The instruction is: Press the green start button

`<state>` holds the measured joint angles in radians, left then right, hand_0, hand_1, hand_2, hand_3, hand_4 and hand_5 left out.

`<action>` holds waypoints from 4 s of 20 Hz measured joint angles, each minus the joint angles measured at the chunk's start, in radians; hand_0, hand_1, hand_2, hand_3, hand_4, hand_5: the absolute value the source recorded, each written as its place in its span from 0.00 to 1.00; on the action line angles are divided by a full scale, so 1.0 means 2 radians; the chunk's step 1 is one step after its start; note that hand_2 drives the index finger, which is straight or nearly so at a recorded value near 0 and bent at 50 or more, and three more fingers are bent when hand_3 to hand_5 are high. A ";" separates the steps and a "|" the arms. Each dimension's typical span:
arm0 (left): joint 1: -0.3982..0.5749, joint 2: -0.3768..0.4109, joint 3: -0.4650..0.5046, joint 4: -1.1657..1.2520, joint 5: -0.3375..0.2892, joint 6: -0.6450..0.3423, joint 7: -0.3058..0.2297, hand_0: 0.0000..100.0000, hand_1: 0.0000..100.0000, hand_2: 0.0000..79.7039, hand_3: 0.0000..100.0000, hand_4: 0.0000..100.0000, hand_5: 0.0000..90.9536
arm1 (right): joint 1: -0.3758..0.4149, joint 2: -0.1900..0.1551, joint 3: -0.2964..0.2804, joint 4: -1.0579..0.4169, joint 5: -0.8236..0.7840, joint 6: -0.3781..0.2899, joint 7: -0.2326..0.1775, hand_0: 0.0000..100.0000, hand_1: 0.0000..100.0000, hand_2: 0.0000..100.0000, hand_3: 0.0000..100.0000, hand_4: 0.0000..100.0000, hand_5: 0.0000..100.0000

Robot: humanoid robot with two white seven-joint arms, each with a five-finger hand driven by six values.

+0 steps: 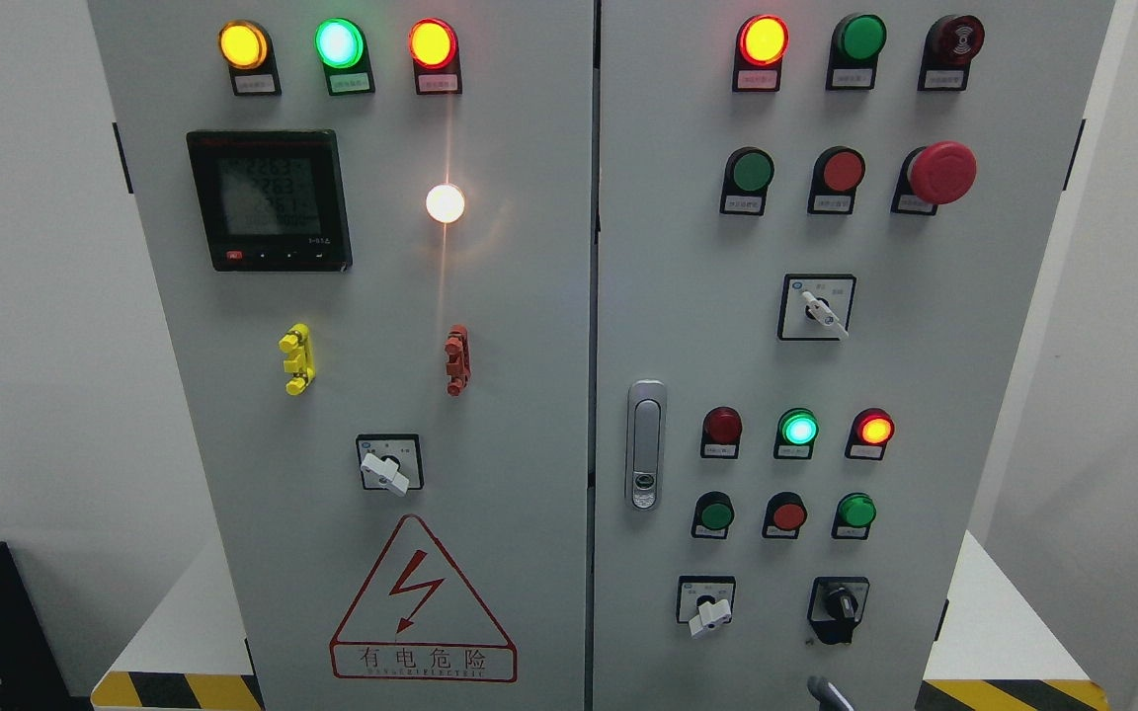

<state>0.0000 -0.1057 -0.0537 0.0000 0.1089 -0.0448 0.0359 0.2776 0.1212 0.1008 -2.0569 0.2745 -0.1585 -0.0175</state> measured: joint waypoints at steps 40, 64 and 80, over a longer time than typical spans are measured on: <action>0.000 0.000 0.000 0.000 0.000 0.000 0.000 0.12 0.56 0.00 0.00 0.00 0.00 | -0.160 0.004 -0.019 0.097 0.502 -0.012 -0.107 0.39 0.33 0.00 0.89 0.86 1.00; 0.000 0.000 0.000 0.000 0.000 0.000 0.000 0.12 0.56 0.00 0.00 0.00 0.00 | -0.227 0.006 -0.019 0.178 0.513 0.001 -0.099 0.38 0.34 0.00 0.89 0.86 1.00; 0.000 0.000 0.000 0.000 0.000 0.000 0.000 0.12 0.56 0.00 0.00 0.00 0.00 | -0.242 0.007 -0.017 0.206 0.513 0.006 -0.099 0.39 0.34 0.00 0.90 0.86 1.00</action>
<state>0.0000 -0.1057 -0.0537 0.0000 0.1089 -0.0448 0.0359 -0.2068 0.1348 0.0668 -1.6442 1.3008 -0.1463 -0.2164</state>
